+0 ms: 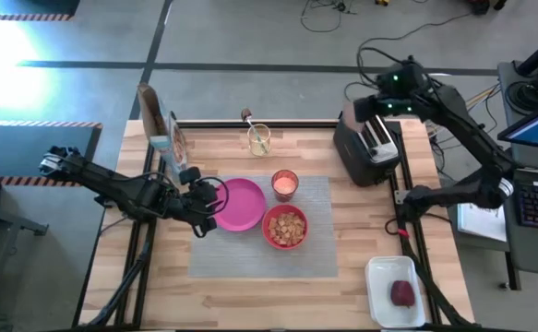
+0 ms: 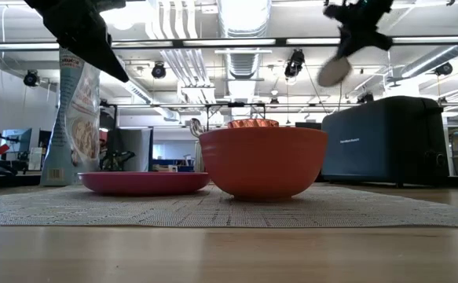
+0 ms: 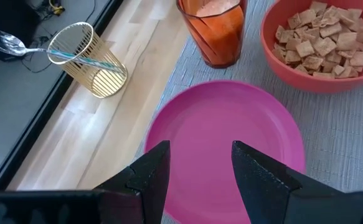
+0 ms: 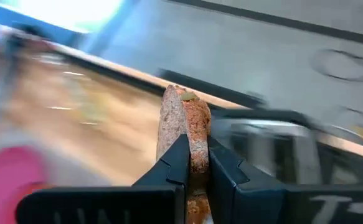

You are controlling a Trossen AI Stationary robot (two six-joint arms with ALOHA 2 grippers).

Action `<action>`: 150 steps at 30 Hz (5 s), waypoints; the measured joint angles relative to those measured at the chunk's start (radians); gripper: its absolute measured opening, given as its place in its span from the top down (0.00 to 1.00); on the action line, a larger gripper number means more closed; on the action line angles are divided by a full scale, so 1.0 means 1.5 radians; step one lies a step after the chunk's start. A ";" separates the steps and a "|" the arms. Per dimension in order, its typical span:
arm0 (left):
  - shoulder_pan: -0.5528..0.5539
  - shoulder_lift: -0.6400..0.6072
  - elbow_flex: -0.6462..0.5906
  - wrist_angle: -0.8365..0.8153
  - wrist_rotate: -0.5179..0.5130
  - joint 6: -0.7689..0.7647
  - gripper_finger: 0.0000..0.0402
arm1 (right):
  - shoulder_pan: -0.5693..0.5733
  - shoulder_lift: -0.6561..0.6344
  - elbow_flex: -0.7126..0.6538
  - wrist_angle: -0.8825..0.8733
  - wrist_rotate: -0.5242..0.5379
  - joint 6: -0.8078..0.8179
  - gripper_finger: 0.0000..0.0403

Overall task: Arrange a breakfast setting
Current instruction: Put the bagel from the toaster on the pink plate, then put the red apple on the grey table mat to the top right of the orange bowl

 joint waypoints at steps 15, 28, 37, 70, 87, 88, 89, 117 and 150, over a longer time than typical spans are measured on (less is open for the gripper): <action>-0.001 0.000 0.000 0.000 -0.003 0.000 0.61 | 0.337 0.133 0.000 0.236 -0.021 0.017 0.95; -0.001 0.001 0.000 -0.053 0.077 -0.065 0.61 | 0.453 0.337 0.000 0.422 -0.020 -0.037 0.94; -0.001 0.001 0.000 -0.073 0.079 -0.072 0.61 | 0.479 0.426 0.000 0.521 -0.045 -0.029 0.94; -0.001 0.001 -0.003 -0.067 0.078 -0.073 0.61 | 0.512 0.569 0.000 0.696 -0.078 -0.003 0.87; -0.001 0.001 -0.004 -0.070 0.078 -0.073 0.61 | 0.516 0.451 0.000 0.518 -0.072 0.002 0.65; -0.001 0.001 -0.004 -0.070 0.078 -0.073 0.61 | 0.519 0.440 0.000 0.484 -0.071 0.012 0.65; -0.001 0.001 -0.004 -0.071 0.077 -0.073 0.61 | 0.525 0.430 0.000 0.448 -0.071 0.027 0.66; -0.001 0.001 -0.004 0.055 0.050 0.018 0.61 | 0.812 0.353 0.000 -0.063 -0.053 0.726 0.67; -0.003 0.001 -0.004 0.028 0.122 0.090 0.61 | 1.102 0.376 -0.021 -0.163 -0.337 1.268 0.42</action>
